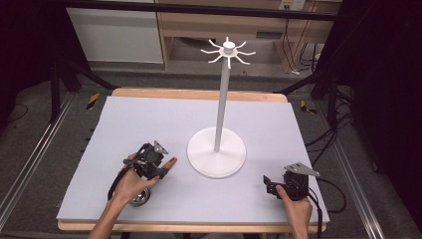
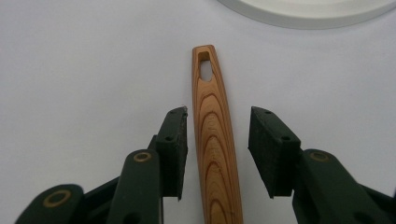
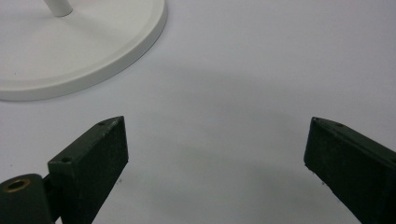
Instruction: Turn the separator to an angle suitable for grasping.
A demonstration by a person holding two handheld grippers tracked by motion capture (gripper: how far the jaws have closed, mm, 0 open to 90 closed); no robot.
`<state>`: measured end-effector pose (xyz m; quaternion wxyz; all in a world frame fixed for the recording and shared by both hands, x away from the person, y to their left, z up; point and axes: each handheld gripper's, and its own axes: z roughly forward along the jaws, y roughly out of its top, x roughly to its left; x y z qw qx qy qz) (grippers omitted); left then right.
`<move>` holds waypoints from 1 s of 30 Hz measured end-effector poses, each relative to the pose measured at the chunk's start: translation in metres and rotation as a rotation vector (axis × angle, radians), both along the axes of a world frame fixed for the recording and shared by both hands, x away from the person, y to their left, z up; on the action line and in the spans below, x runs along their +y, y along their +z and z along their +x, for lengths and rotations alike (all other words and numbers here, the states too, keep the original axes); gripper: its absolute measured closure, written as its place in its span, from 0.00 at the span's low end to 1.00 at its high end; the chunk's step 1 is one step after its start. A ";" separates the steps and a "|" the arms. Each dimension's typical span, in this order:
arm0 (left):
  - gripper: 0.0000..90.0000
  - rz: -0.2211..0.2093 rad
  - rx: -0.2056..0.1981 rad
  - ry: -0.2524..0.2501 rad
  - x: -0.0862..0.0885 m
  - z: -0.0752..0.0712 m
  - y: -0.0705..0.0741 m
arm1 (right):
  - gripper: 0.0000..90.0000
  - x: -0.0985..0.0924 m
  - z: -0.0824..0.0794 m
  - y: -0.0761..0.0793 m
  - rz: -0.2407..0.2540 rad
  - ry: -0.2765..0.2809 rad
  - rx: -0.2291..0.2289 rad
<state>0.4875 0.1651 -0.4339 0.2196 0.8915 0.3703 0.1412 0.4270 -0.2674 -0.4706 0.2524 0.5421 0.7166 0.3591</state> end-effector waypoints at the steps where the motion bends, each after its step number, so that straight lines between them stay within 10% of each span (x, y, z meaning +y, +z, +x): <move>1: 0.64 0.002 0.007 -0.003 -0.001 0.001 -0.001 | 0.08 0.000 0.000 0.000 0.002 0.000 0.001; 30: 0.71 0.023 0.076 0.003 -0.002 0.011 -0.019 | 0.08 0.000 0.001 0.000 0.008 0.002 0.015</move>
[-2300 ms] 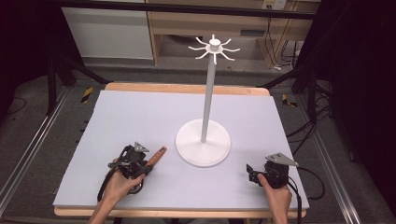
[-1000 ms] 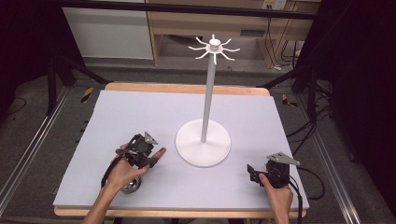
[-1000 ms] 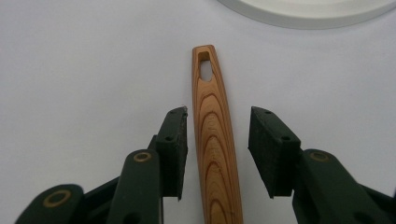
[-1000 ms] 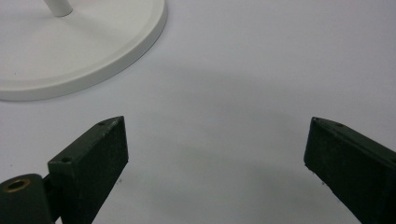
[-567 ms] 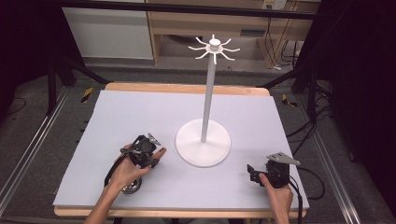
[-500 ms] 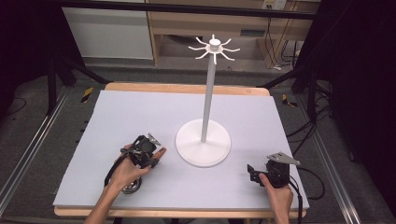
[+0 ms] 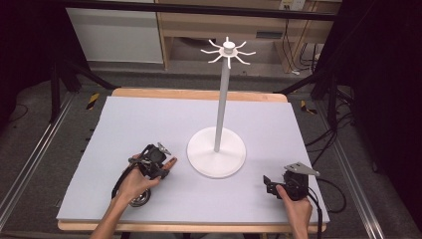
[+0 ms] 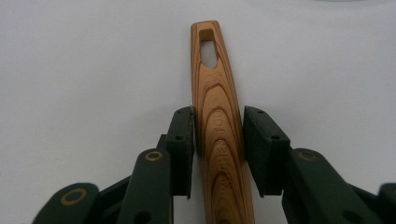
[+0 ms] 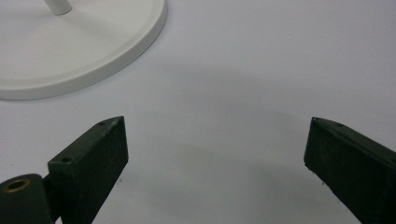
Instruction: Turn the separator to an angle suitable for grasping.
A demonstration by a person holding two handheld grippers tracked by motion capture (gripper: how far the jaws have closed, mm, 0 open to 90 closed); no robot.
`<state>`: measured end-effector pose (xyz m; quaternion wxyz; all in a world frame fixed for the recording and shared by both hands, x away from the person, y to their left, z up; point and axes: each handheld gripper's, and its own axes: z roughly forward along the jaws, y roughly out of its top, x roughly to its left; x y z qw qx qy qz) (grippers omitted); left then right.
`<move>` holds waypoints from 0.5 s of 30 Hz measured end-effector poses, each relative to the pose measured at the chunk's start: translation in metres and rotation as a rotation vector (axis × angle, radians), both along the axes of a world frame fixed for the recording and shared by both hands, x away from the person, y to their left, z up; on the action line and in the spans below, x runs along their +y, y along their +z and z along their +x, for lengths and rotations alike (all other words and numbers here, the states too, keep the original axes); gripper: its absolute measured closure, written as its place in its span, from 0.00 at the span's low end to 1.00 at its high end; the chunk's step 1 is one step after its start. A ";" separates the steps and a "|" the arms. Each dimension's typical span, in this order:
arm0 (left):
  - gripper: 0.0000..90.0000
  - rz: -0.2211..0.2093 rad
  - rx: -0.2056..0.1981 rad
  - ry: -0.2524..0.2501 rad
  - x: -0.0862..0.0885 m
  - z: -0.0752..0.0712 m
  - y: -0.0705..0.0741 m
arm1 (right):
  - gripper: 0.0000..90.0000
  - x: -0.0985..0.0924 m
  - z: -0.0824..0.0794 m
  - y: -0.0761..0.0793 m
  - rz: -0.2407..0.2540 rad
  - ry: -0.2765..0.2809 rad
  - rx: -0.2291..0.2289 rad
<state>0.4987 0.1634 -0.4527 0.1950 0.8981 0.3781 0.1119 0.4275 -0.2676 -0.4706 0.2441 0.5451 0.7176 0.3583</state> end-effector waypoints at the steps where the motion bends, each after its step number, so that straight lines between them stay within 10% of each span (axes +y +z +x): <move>1: 0.71 -0.002 0.001 0.000 0.000 0.000 0.000 | 0.08 0.000 0.000 0.000 -0.001 0.000 0.000; 15: 0.72 0.013 0.020 0.029 -0.003 0.001 0.001 | 0.08 -0.001 0.001 0.000 -0.005 0.006 0.005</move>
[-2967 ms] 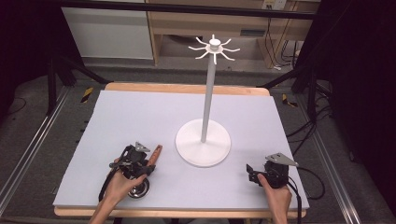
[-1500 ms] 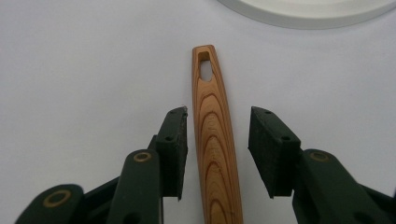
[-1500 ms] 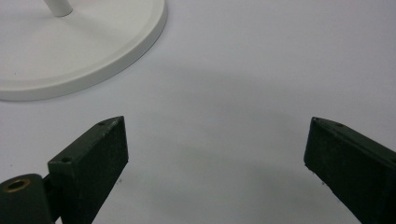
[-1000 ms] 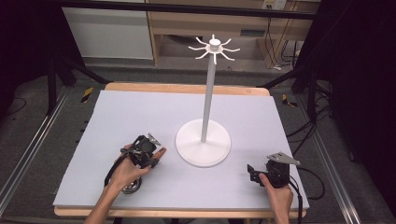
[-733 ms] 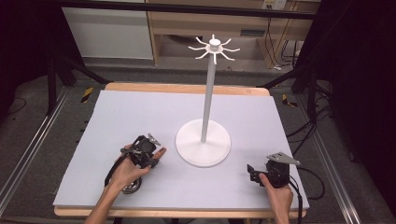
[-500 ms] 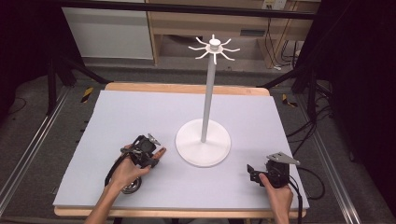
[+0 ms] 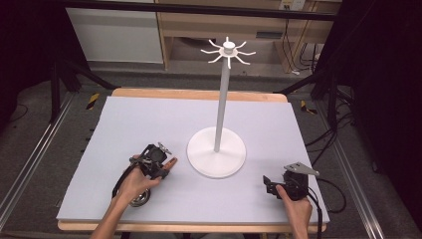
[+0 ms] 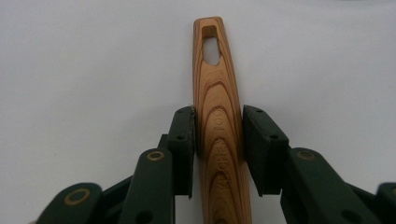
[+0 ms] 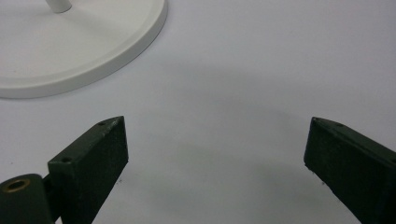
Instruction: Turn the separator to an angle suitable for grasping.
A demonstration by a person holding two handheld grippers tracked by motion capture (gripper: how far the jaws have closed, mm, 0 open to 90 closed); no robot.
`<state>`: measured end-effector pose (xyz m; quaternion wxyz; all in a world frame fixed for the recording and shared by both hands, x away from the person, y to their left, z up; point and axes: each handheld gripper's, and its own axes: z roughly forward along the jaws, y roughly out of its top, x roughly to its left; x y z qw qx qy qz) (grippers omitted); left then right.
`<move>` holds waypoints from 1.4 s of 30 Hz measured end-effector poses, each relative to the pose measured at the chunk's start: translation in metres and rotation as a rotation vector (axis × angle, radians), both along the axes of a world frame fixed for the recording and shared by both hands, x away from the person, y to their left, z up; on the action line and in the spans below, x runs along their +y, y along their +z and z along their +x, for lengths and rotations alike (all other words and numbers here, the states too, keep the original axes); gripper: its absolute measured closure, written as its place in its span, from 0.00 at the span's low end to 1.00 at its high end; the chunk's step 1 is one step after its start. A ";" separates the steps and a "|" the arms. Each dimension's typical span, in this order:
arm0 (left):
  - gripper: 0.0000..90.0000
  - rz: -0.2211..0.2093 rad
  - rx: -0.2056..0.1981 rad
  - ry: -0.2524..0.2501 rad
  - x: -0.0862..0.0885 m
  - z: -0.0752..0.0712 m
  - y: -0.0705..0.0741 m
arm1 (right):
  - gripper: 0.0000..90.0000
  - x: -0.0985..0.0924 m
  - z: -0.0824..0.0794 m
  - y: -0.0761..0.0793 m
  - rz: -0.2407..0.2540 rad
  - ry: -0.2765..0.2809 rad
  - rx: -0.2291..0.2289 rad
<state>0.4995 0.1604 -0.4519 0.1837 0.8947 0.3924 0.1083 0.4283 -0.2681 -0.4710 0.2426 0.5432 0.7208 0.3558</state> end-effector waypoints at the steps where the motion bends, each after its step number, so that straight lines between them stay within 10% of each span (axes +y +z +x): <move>1: 0.73 -0.002 0.000 0.004 0.000 0.000 0.000 | 0.08 0.000 0.000 0.000 0.002 -0.001 0.001; 18: 0.75 -0.016 0.019 0.006 0.003 0.002 0.001 | 0.08 0.000 0.001 -0.001 0.005 -0.006 0.009; 42: 0.75 -0.171 -0.105 0.022 0.031 -0.020 0.037 | 0.08 -0.001 0.000 0.000 0.006 -0.005 0.008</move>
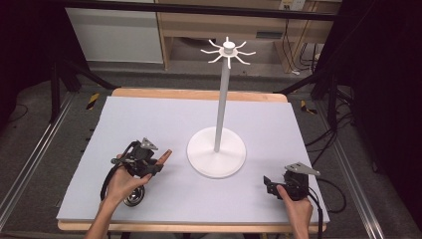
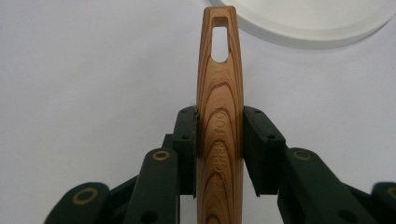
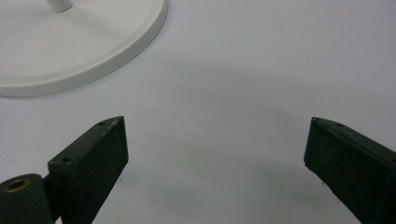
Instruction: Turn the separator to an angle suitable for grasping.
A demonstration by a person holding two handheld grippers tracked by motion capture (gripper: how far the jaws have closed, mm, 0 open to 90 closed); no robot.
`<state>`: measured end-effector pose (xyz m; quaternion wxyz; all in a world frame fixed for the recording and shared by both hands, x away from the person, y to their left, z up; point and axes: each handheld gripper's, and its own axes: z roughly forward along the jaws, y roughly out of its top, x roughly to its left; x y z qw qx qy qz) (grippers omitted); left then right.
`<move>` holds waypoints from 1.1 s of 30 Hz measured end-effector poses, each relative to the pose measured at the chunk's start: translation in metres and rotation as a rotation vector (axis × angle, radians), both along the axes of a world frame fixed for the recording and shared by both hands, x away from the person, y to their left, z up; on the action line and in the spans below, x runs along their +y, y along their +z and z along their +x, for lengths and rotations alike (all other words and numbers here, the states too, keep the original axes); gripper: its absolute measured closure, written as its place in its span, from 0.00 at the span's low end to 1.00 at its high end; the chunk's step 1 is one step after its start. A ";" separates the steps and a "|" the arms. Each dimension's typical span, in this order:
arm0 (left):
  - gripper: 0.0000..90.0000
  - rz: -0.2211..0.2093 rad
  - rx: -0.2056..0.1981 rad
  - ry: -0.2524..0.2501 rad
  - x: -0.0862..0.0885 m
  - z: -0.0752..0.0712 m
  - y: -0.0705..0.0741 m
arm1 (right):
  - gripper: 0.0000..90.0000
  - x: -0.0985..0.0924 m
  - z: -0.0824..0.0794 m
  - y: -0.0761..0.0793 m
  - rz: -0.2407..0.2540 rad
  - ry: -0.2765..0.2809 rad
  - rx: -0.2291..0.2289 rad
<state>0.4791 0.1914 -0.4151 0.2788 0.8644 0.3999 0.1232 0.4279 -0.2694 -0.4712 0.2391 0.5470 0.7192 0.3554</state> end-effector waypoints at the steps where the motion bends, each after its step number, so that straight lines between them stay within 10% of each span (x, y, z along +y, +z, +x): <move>1: 0.75 -0.011 -0.009 0.003 0.001 -0.001 0.001 | 0.08 0.000 0.000 0.000 0.002 0.001 0.000; 33: 0.75 -0.328 -0.363 0.076 0.018 -0.043 0.050 | 0.08 -0.002 -0.001 0.002 0.010 -0.004 -0.013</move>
